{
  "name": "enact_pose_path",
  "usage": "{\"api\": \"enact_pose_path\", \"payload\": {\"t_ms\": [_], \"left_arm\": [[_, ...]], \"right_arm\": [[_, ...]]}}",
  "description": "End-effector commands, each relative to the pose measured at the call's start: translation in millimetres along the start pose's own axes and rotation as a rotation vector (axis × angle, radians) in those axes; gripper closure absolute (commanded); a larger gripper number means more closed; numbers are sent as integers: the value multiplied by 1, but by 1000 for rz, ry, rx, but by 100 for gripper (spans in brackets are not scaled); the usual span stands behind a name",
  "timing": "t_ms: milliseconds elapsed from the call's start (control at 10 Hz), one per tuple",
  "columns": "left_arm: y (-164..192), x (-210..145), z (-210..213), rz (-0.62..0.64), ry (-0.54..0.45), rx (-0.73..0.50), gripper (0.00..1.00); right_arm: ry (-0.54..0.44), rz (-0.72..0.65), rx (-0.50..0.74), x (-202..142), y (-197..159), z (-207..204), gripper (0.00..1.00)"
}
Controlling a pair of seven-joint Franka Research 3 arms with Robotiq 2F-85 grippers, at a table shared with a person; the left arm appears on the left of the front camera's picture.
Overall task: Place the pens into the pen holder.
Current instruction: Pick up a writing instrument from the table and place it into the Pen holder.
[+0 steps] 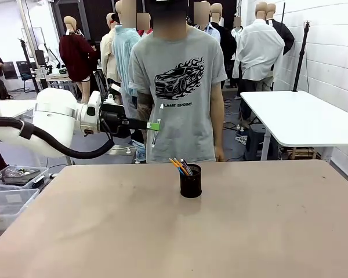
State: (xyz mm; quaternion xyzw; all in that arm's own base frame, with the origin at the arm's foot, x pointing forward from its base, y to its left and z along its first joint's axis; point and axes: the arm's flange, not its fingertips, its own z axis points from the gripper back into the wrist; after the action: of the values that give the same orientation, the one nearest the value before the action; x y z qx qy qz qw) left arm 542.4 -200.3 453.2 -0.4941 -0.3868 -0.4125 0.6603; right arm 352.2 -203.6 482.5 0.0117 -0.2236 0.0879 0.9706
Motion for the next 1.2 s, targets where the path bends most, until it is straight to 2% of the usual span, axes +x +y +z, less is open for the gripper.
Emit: {"api": "enact_pose_path", "payload": {"t_ms": [0,100,200,300,600,900,1100], "left_arm": [[-13,-7,0,-54,-29,-55,100],[-8,-18,-14,-93,-55,-106,100],[7,-22,-35,-72,-115,-180,100],[19,-22,-54,-80,-131,-209,100],[56,-39,-105,-85,-100,-278,100],[66,-54,-137,-106,-116,-307,100],[70,-67,-149,-119,-79,-326,100]], "right_arm": [[6,-3,-26,0,1,-2,32],[6,-3,-26,0,1,-2,32],[6,-3,-26,0,1,-2,32],[6,-3,-26,0,1,-2,32],[6,-3,-26,0,1,-2,32],[6,-3,-26,0,1,-2,32],[6,-3,-26,0,1,-2,32]]}}
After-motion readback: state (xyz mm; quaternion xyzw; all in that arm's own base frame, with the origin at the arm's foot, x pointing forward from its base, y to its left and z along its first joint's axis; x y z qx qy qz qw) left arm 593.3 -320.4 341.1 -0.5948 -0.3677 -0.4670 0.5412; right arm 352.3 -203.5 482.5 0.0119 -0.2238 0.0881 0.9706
